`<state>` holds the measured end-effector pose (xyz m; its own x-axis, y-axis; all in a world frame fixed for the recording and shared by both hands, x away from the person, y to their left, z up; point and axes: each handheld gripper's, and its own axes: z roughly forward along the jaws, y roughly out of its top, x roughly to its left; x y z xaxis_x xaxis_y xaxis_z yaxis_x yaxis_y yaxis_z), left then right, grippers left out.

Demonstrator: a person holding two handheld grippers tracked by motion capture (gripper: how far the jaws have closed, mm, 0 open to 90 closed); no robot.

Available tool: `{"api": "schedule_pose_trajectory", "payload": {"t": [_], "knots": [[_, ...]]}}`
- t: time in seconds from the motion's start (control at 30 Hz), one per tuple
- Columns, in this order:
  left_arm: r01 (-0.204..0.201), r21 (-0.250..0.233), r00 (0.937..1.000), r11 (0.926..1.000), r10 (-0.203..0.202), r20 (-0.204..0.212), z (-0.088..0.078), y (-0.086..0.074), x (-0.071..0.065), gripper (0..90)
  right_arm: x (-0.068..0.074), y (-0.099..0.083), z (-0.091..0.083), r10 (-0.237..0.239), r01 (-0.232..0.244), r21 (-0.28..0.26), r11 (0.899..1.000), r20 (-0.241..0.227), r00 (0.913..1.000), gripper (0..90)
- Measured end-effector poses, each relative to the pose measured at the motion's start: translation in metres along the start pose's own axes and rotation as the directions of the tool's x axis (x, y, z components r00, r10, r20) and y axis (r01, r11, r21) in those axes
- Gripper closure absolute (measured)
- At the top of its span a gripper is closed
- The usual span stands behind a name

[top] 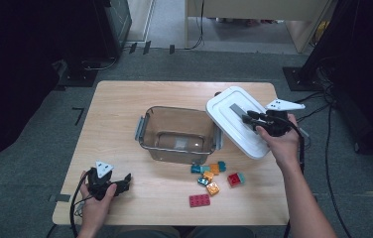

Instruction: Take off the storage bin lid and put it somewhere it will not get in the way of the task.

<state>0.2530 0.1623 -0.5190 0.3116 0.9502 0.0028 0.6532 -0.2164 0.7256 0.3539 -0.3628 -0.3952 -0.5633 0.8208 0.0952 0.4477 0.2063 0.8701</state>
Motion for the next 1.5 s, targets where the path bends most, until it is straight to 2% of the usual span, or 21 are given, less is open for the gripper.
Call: {"api": "schedule_pose_trajectory", "payload": {"t": [0.03,0.1,0.23,0.43,0.67,0.8,0.9,1.0,1.17,1.33,1.43,1.5], "knots": [[0.000,0.000,1.0000,1.0000,0.000,0.000,0.000,0.000,0.000,9.2,0.000,0.000,0.000,0.000,0.000,0.000,1.000,0.000,1.0000,68.4],[0.004,0.001,1.0000,1.0000,-0.004,-0.005,0.000,0.000,-0.001,9.0,-0.004,-0.008,-0.003,0.024,-0.024,-0.006,1.000,0.034,0.9991,68.5],[0.005,0.000,1.0000,1.0000,-0.005,-0.005,0.000,0.000,-0.001,9.0,-0.012,-0.018,-0.003,0.052,-0.052,-0.004,0.999,0.058,0.9969,68.5],[0.004,0.000,1.0000,1.0000,-0.004,-0.005,0.000,0.000,-0.001,9.0,-0.021,-0.028,0.000,0.065,-0.066,0.007,0.998,0.101,0.9927,68.4],[0.006,0.000,1.0000,1.0000,-0.006,-0.006,0.000,0.000,-0.001,8.9,-0.029,-0.048,0.014,0.083,-0.089,0.031,0.996,0.153,0.9847,68.4],[0.005,0.000,1.0000,1.0000,-0.005,-0.006,0.000,0.000,-0.001,8.9,-0.032,-0.058,0.021,0.098,-0.105,0.039,0.994,0.162,0.9820,68.4],[0.004,0.001,1.0000,1.0000,-0.004,-0.005,0.000,0.000,-0.001,8.8,-0.034,-0.072,0.031,0.113,-0.126,0.059,0.990,0.191,0.9750,68.4],[0.004,0.001,1.0000,1.0000,-0.004,-0.005,0.000,0.000,-0.001,8.9,-0.037,-0.081,0.037,0.134,-0.149,0.064,0.987,0.201,0.9705,68.3],[0.004,0.001,1.0000,1.0000,-0.004,-0.005,0.000,0.000,-0.001,8.9,-0.040,-0.090,0.045,0.128,-0.150,0.093,0.984,0.215,0.9682,68.3],[0.003,0.002,1.0000,1.0000,-0.003,-0.003,0.001,0.001,0.000,8.9,-0.039,-0.097,0.055,0.092,-0.126,0.131,0.983,0.236,0.9673,68.3],[0.003,0.002,1.0000,1.0000,-0.003,-0.003,0.001,0.001,0.000,8.9,-0.037,-0.100,0.058,0.091,-0.126,0.135,0.983,0.238,0.9669,68.3],[0.003,0.002,1.0000,1.0000,-0.003,-0.003,0.001,0.001,0.000,8.9,-0.036,-0.103,0.058,0.105,-0.136,0.112,0.984,0.243,0.9644,68.2]]}}
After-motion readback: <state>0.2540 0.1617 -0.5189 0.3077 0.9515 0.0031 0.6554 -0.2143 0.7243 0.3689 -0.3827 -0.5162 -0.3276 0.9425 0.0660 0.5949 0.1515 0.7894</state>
